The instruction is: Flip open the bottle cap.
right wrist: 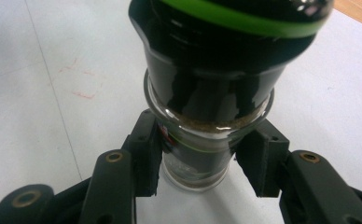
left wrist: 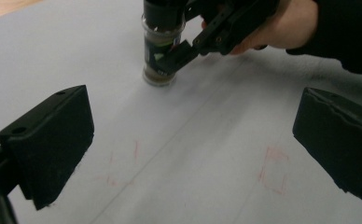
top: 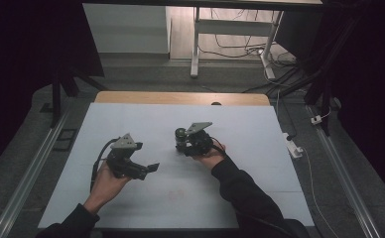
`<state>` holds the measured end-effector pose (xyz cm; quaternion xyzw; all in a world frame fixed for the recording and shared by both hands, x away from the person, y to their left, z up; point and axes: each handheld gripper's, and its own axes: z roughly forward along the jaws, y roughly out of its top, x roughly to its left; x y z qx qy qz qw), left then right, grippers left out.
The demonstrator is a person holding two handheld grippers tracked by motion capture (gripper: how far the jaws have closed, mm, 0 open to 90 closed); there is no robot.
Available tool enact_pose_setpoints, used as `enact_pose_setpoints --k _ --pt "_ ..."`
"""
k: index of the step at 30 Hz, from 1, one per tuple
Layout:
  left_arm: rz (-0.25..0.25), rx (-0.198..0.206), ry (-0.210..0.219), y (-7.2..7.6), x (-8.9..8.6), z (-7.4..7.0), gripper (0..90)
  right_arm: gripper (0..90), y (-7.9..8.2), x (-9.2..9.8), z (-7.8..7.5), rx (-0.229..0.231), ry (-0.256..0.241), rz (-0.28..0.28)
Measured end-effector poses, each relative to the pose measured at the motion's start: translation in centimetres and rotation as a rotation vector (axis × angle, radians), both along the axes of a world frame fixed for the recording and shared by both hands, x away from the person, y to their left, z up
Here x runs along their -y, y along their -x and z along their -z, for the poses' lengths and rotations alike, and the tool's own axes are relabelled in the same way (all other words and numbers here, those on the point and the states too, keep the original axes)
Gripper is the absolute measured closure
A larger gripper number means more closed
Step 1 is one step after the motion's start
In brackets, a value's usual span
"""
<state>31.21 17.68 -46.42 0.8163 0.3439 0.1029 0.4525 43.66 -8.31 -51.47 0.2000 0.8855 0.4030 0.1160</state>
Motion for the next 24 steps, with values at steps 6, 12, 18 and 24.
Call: enact_pose_setpoints --k 6,12,18,24 --pt "0.027 0.013 -0.025 -1.7 1.2 0.3 0.0 53.1 0.0 0.0 0.0 -0.001 0.001 -0.001" --pt "0.039 0.012 -0.034 -3.3 2.2 0.6 0.0 53.1 0.0 0.0 0.0 0.0 0.002 -0.002" --pt "0.062 0.017 -0.06 -4.9 3.6 0.9 0.0 53.1 0.0 0.0 0.0 -0.001 0.0 -0.001" --pt "0.069 0.014 -0.066 -6.2 4.9 1.3 3.8 53.1 0.0 0.0 0.1 -0.002 -0.002 -0.002"
